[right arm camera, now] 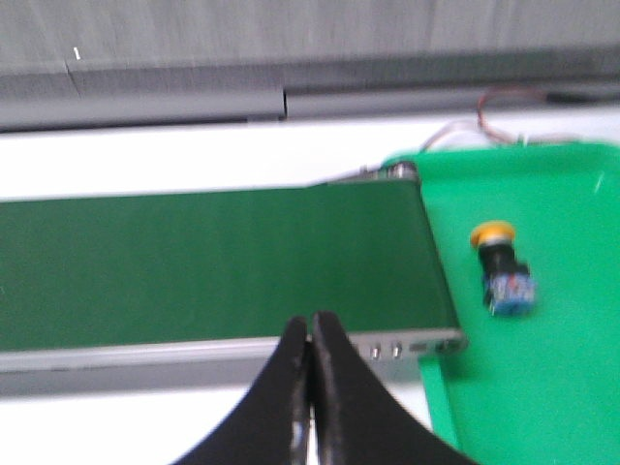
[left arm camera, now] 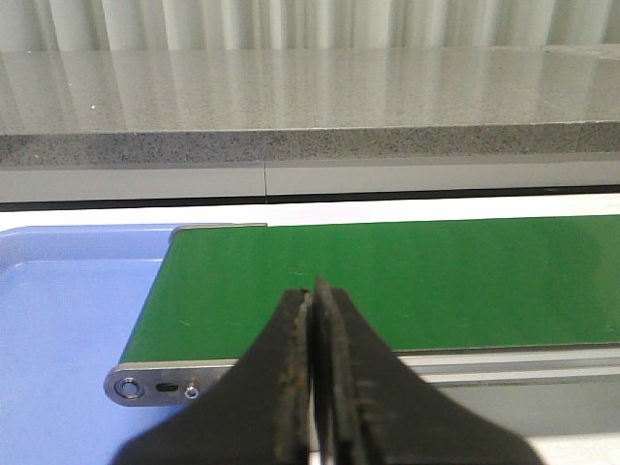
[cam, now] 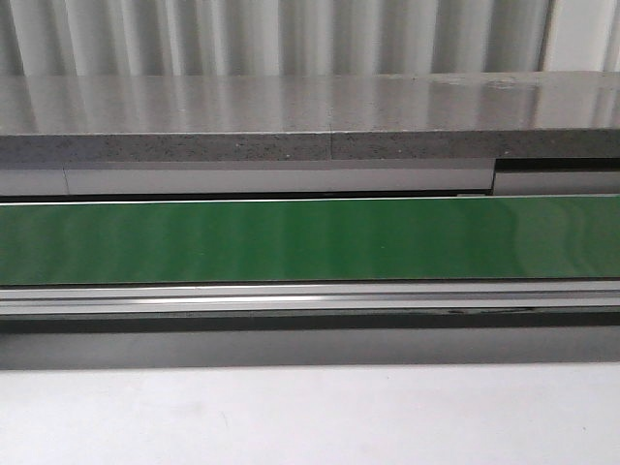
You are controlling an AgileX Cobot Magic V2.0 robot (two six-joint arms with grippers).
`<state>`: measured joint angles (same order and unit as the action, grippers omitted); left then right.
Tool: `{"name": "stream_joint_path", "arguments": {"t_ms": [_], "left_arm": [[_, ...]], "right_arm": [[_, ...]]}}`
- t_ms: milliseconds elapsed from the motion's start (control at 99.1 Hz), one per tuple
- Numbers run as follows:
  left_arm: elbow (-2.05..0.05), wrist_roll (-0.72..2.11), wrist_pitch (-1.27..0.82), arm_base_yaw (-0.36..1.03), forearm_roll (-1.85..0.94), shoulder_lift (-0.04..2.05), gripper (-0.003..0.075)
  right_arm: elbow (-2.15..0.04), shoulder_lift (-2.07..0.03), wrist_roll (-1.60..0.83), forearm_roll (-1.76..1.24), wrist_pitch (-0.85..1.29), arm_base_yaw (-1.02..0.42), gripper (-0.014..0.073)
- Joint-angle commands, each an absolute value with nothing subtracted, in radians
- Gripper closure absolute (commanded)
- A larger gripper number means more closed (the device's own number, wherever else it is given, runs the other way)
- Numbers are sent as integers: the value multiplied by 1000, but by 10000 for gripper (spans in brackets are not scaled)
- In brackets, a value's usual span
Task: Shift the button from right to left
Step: 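Lower the right gripper over the yellow button in the green tray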
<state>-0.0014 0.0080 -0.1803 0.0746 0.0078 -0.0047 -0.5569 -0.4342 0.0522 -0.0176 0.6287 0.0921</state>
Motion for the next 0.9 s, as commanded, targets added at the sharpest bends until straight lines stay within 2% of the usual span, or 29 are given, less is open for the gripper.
{"name": "stream_joint_path", "arguments": {"t_ms": [0,182,252,303,374,434,444,495,565,727,888], "left_arm": [[24,0,-96,73,7,-39,740],[24,0,-96,73,7,-39,740],[24,0,-96,73,7,-39,740],[24,0,-96,73,7,-39,740],[24,0,-96,73,7,-39,740],[24,0,-96,73,7,-39,740],[24,0,-96,73,7,-39,740],[24,0,-96,73,7,-39,740],[24,0,-96,73,7,-39,740],[24,0,-96,73,7,-39,740],[24,0,-96,73,7,-39,740]], "right_arm": [[-622,-520,49,-11,638,97,659],[-713,-660,49,-17,776,97,654],[-742,-711,49,-17,810,97,606],[-761,-751,49,-19,830,97,541],[-790,-795,49,-24,857,97,402],[-814,-833,49,-26,871,97,225],[-816,-837,49,-26,871,97,225],[-833,-872,49,-26,873,97,95],[-859,-913,49,-25,872,97,0],[-919,-995,49,-9,876,136,3],[-1004,-1084,85,-9,878,249,3]]}}
